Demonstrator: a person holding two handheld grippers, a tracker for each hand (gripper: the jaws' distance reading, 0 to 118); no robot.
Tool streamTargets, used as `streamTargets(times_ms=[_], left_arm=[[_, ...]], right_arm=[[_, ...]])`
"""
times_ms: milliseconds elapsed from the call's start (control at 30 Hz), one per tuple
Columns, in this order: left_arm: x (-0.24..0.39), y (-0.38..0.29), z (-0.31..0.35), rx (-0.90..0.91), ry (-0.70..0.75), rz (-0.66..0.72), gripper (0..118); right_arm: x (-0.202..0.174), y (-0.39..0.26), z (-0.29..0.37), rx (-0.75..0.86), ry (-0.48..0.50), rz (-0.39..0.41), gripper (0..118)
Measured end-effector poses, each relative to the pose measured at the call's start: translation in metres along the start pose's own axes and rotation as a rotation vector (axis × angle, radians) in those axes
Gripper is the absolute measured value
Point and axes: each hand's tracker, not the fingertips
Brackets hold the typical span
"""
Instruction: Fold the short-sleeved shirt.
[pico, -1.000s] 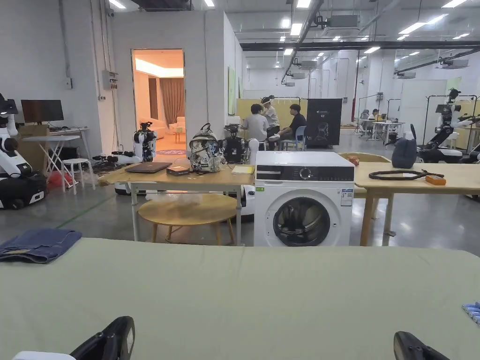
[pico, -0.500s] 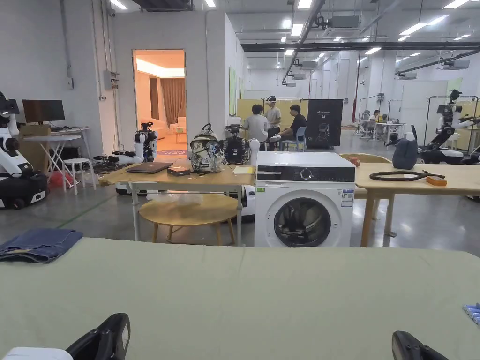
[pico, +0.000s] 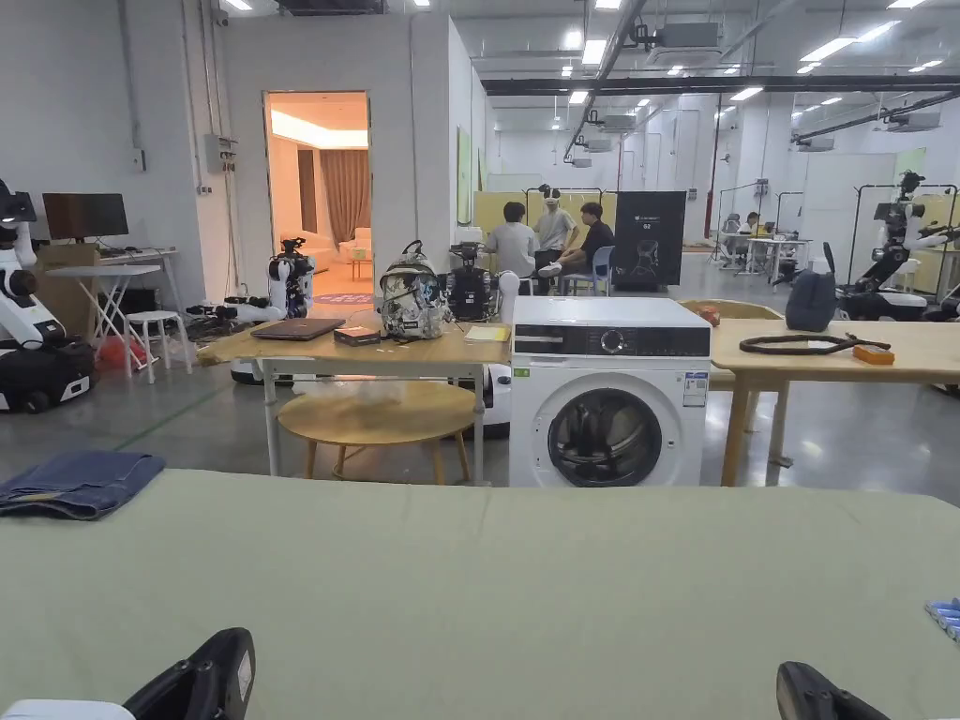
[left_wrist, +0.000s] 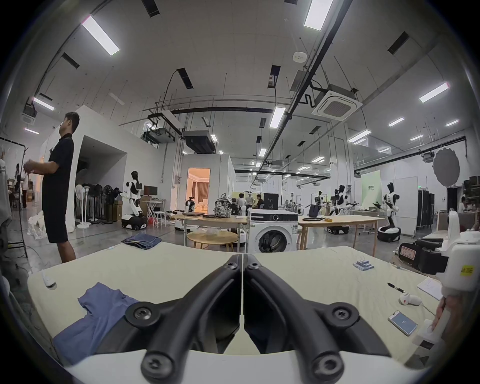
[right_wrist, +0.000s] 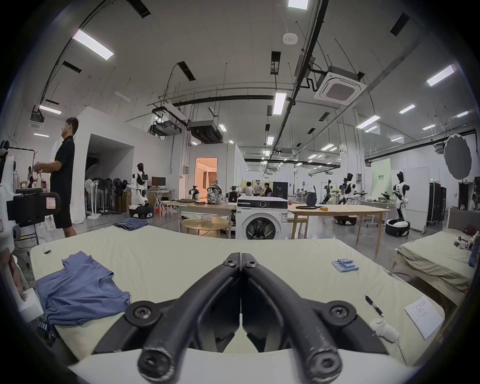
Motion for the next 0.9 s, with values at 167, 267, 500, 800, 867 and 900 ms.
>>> streamTargets(times_ms=[167, 267, 500, 800, 867, 900], left_arm=[[-0.015, 0.001, 0.011, -0.011, 0.028, -0.008, 0], [-0.032, 0.002, 0.025, -0.015, 0.106, -0.02, 0], [-0.068, 0.004, 0.061, -0.048, 0.289, -0.079, 0], [-0.104, -0.003, 0.068, -0.187, 0.278, -0.037, 5], [-0.118, -0.008, 0.061, -0.246, 0.236, -0.035, 43], [-0.125, -0.012, 0.054, -0.292, 0.208, -0.034, 88]], right_arm=[[-0.019, 0.0, -0.012, 0.002, 0.069, -0.041, 0], [-0.045, -0.002, -0.024, -0.013, 0.137, -0.036, 0], [-0.104, -0.012, -0.046, -0.037, 0.358, -0.044, 0], [-0.116, -0.019, -0.054, -0.074, 0.412, -0.068, 0], [-0.113, -0.021, -0.054, -0.08, 0.418, -0.06, 0], [-0.11, -0.023, -0.054, -0.084, 0.42, -0.06, 0]])
